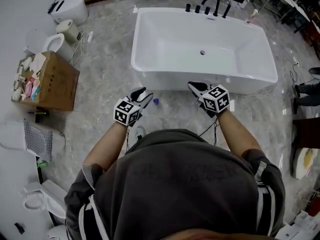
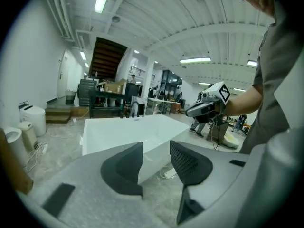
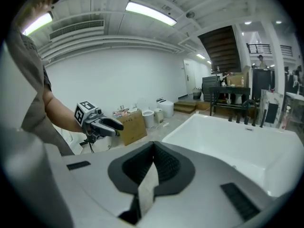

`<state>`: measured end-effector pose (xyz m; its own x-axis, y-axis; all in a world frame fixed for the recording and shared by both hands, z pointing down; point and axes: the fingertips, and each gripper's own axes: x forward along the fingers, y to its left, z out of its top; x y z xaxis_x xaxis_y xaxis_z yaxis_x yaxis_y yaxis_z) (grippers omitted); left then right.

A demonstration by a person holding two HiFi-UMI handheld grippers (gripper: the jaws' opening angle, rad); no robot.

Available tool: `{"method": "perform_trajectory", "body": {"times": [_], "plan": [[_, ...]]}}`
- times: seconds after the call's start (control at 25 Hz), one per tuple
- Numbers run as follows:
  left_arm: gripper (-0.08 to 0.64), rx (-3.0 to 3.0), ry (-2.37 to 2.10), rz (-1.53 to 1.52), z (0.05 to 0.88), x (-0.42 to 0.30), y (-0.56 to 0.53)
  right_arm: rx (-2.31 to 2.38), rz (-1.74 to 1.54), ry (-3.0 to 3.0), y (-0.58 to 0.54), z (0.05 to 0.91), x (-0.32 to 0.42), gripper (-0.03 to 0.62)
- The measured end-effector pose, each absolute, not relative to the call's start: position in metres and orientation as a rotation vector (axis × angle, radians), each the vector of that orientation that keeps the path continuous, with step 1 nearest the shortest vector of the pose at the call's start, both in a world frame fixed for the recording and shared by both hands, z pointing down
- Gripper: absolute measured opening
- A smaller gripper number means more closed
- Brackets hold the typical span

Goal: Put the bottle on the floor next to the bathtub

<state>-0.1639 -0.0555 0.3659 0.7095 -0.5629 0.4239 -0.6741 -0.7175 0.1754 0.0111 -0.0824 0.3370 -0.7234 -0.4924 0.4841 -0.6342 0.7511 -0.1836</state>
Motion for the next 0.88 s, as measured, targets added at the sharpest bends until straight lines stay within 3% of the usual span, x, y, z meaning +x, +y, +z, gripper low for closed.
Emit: {"method": "perform_trajectory", "body": {"times": [0.2, 0.6, 0.88], "plan": [[0.152, 2.619, -1.073, 0.419, 0.322, -0.193, -0.045, 0.871, 0.416, -2.581, -0.072, 0.306, 0.012, -0.008], [0.014, 2.601, -1.083, 0.159, 0.285, -0.201, -0.036, 0.931, 0.440, -2.605, -0.053, 0.299, 0.036, -0.008], [0.006, 2.573, -1.066, 0.103, 0.286, -0.197, -0.040, 0.944, 0.528, -2.624, -0.058, 0.312, 0.030, -0.008]]}}
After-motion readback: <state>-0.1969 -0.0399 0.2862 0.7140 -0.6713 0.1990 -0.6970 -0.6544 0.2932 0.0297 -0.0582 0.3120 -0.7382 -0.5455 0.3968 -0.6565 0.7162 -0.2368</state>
